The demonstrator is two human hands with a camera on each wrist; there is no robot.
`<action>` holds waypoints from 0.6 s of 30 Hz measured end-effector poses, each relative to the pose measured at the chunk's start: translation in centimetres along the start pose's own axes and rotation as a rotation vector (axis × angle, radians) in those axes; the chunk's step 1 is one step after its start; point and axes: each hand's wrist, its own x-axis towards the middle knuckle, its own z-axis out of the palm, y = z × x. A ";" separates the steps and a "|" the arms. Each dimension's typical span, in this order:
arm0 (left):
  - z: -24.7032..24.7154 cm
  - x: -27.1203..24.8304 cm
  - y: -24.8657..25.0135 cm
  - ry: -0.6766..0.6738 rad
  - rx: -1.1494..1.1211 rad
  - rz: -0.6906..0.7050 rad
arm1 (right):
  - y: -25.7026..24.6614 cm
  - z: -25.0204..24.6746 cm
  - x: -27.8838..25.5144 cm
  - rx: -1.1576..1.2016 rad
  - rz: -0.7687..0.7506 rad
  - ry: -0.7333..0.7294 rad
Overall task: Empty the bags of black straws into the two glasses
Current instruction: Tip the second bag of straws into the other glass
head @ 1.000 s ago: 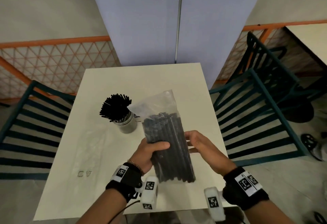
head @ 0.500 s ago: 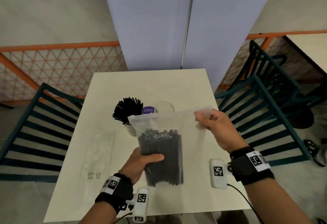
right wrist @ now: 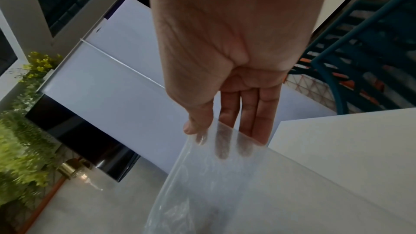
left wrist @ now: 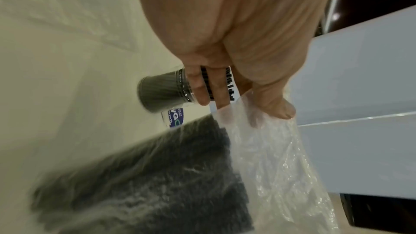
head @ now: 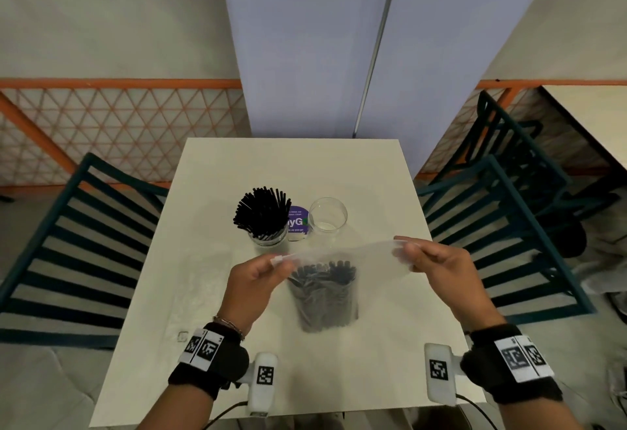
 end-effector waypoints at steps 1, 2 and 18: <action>-0.1 0.1 0.1 0.034 0.006 0.007 | -0.1 -0.3 -0.3 -0.002 0.008 0.002; -0.2 0.2 0.1 0.071 0.001 0.009 | -0.1 -0.6 -0.5 -0.023 0.016 0.005; -0.5 -0.1 1.1 -0.022 0.282 0.259 | -4.1 12.2 0.4 -0.792 -0.668 -0.297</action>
